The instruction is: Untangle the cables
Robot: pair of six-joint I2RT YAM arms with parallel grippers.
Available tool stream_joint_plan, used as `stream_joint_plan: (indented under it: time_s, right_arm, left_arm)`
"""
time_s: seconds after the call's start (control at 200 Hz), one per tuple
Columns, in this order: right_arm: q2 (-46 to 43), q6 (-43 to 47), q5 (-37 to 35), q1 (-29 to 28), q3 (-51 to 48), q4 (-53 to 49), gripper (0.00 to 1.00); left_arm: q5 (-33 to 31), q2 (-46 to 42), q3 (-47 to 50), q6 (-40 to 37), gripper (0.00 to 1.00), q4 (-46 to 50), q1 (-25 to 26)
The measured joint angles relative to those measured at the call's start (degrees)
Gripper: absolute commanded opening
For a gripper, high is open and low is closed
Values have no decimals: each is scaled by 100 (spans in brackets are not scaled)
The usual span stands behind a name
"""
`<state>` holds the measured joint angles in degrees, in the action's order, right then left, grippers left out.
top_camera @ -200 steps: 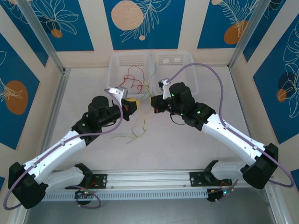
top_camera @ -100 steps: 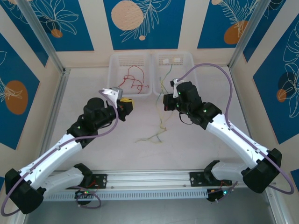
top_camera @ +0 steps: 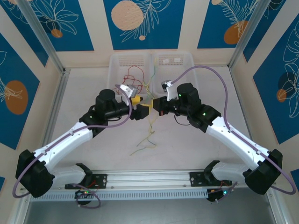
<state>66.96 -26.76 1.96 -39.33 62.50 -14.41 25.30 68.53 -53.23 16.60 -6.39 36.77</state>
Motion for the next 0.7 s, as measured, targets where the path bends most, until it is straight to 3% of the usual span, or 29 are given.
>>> stream_joint_plan:
  time_s: [0.075, 0.14, 0.255, 0.7]
  right_arm:
    - [11, 7, -33, 0, 0, 46, 0]
    - [22, 15, -35, -31, -2, 72, 0]
    - [13, 46, -68, -177, -2, 101, 0]
    - [-9, 175, -1268, -439, 7, -234, 0]
  left_arm:
    - [127, 35, -48, -31, 26, -26, 17]
    - [144, 39, -57, -48, 0, -42, 28]
    - [-28, 50, -57, -61, 0, 26, 33]
    - [-656, -404, 155, -140, 0, 291, 92]
